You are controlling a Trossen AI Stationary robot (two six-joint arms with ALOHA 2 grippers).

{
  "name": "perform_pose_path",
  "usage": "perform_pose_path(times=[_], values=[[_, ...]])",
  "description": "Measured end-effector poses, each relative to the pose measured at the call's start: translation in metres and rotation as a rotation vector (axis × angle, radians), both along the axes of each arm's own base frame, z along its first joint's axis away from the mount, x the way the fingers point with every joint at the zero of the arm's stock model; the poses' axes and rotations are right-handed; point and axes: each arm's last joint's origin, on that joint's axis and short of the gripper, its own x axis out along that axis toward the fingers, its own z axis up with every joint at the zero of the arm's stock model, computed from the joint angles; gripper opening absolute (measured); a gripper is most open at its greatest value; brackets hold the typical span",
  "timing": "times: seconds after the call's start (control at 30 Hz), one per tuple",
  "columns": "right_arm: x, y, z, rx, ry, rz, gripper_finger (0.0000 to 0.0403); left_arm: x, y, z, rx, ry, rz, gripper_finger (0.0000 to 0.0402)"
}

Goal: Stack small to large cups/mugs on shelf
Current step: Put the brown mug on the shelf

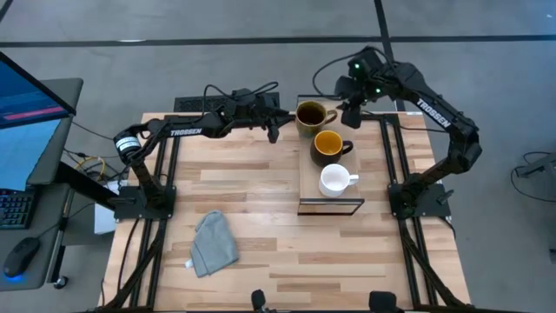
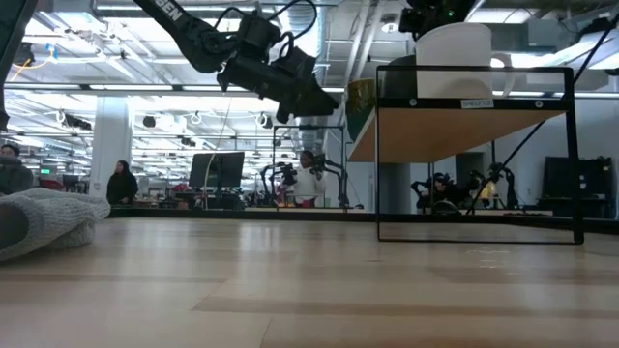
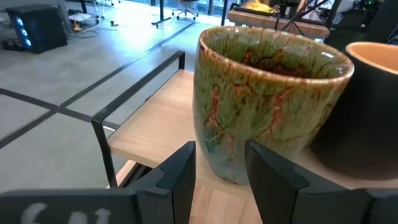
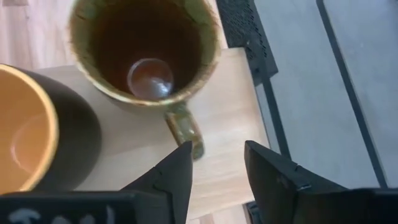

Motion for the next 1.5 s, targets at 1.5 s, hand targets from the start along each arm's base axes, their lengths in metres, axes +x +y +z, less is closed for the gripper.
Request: perform_pose_path(times=[1.5], values=[[0.022, -0.008, -0.038, 0.104, 0.148, 0.019, 0.0057, 0.0, -0.001, -0.003, -0.027, 0.028, -0.022, 0.0128]])
